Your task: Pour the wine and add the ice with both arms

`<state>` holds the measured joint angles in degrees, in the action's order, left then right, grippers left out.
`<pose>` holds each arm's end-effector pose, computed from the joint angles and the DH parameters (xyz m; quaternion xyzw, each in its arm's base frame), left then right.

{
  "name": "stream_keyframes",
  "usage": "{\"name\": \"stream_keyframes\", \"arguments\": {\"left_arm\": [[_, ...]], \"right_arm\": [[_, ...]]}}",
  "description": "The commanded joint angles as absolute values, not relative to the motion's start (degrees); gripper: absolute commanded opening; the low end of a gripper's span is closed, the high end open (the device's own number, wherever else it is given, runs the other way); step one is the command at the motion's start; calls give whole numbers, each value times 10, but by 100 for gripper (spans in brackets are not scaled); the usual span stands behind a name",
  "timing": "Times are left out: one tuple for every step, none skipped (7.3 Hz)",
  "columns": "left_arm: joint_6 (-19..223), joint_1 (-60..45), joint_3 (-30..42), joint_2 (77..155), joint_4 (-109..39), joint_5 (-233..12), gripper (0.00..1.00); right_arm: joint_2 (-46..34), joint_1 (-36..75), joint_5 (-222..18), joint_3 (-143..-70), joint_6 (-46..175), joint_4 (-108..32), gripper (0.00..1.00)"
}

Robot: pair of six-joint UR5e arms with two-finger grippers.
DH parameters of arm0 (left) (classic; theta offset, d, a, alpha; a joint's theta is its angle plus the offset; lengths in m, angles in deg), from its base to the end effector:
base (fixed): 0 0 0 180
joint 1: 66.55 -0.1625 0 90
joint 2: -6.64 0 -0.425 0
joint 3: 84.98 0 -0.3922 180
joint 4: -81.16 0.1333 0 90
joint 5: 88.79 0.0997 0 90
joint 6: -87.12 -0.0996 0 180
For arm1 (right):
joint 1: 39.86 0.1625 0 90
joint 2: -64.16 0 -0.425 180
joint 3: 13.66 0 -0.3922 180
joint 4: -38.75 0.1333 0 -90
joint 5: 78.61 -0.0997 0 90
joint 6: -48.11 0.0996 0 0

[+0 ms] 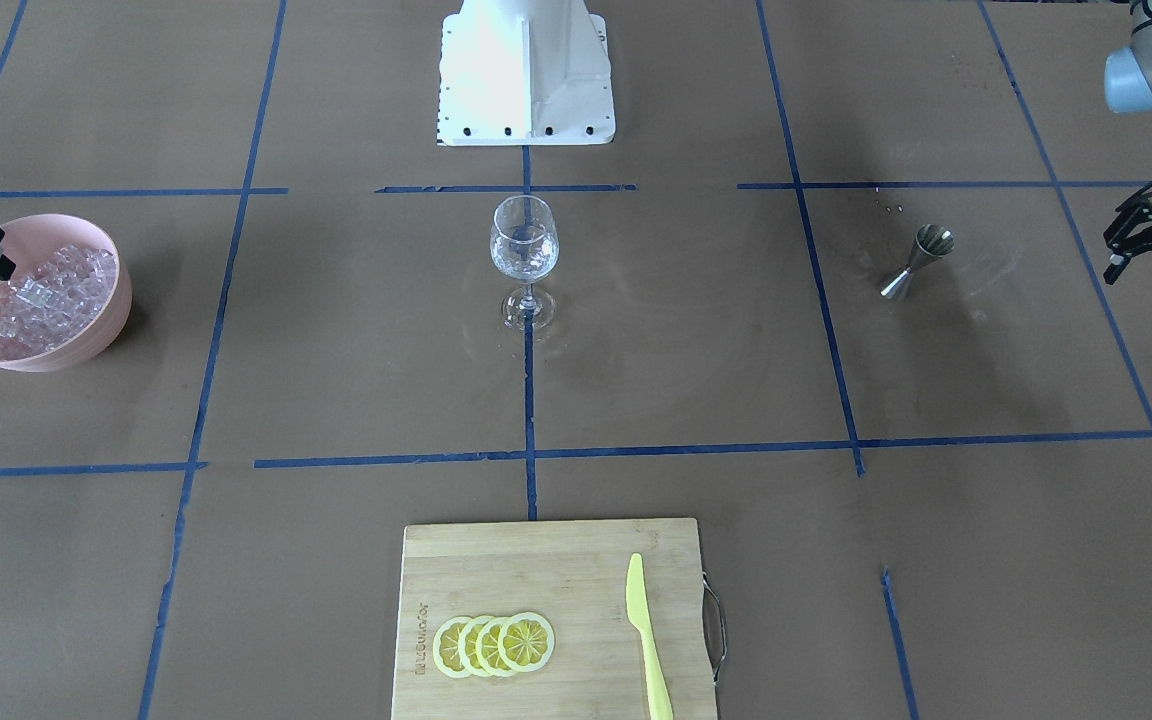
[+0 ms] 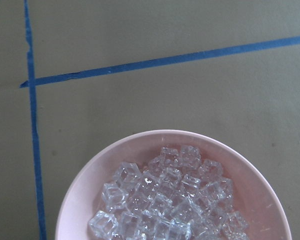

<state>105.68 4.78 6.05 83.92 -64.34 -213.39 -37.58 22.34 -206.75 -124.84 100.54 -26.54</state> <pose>0.0615 -0.4217 0.6467 0.2495 0.3752 0.1118 0.8857 -0.1356 -0.4111 0.5231 0.0110 -0.4177 0.0990 0.9031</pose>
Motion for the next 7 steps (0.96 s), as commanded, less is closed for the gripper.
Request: {"name": "stream_keyframes", "arguments": {"left_arm": [[1057,81,62,858,-587,-2190,100],[1057,81,63,860,-587,-2190,100],[1060,81,65,860,-587,-2190,100],[1074,81,70,860,-589,-2191,100],[1078,81,72,859,-588,-2191,100],[1078,81,73,860,-588,-2191,100],[1082,81,73,860,-589,-2191,100]], "right_arm": [[-385,158,-2010,-1234,1175,-229,99],[-384,141,-2001,-1219,1207,-228,95],[-385,140,-1998,-1214,1208,-228,90],[-384,139,-1998,-1202,1211,-228,89],[-382,138,-1999,-1198,1212,-228,71],[-382,138,-1999,-1199,1216,-227,23],[-382,138,-2002,-1200,1214,-227,0]]}}
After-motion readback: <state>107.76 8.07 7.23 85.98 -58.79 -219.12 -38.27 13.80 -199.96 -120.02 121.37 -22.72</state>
